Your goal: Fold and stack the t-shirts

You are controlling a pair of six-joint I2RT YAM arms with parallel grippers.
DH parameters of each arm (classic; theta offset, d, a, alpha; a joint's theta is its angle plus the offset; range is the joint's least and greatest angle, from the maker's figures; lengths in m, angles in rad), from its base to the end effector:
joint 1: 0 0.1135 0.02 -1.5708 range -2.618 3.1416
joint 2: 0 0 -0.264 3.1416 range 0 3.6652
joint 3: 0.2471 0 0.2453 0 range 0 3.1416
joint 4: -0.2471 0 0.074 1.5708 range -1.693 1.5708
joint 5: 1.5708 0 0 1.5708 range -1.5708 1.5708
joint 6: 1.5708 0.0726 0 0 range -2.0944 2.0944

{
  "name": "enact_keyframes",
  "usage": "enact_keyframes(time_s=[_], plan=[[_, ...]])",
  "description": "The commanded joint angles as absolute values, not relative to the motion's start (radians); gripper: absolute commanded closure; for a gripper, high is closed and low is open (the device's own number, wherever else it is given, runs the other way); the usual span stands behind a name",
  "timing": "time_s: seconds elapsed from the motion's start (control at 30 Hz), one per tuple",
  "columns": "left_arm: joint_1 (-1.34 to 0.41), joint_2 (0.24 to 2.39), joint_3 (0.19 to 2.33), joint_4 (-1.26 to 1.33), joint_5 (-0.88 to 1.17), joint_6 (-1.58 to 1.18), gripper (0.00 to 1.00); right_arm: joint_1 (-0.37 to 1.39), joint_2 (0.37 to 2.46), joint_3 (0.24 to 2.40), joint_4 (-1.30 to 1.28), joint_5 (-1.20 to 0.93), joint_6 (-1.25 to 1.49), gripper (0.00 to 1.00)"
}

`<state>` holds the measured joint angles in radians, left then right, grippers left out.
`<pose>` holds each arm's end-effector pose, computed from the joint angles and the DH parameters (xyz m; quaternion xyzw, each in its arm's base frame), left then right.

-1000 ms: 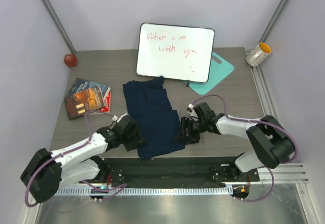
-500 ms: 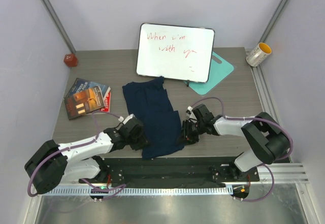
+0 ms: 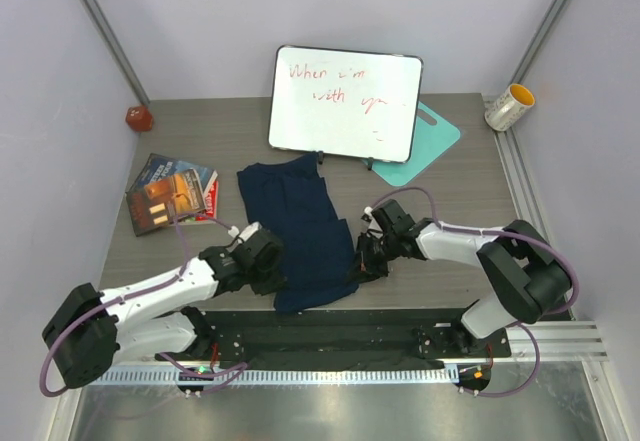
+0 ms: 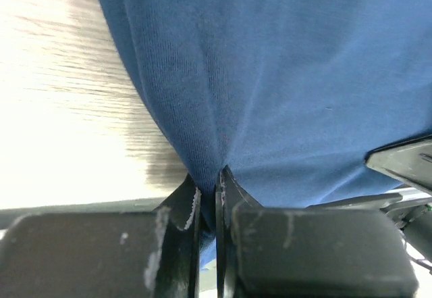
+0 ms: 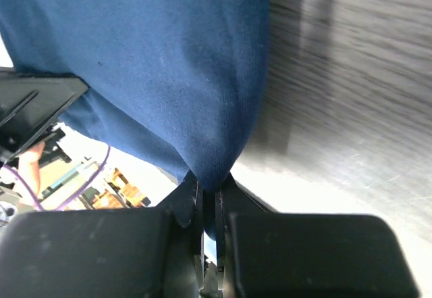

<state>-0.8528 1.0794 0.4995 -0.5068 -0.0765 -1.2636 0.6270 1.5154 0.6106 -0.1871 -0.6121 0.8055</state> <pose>0.1327 -0.1435 0.1366 -0.2068 0.9479 -0.1905 0.1498 0.1869 0.1869 0.1087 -0.0114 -0.9290 -0.3693 0.0216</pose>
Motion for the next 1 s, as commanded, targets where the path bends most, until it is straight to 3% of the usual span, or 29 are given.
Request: enact_keyframes(time_s=[0.0, 0.57, 0.97], plan=[[-0.853, 1.049, 0.603, -0.748, -0.222, -1.233, 1.00, 0.623, 1.462, 0.683, -0.253, -0.606, 0.850, 0.99], [-0.850, 1.101, 0.844, -0.922, -0.388, -1.258, 1.00, 0.618, 1.540, 1.034, -0.452, -0.660, 0.828, 0.97], [-0.759, 1.098, 0.974, -1.014, -0.462, -1.243, 1.00, 0.548, 1.725, 1.259, -0.518, -0.768, 0.778, 0.97]])
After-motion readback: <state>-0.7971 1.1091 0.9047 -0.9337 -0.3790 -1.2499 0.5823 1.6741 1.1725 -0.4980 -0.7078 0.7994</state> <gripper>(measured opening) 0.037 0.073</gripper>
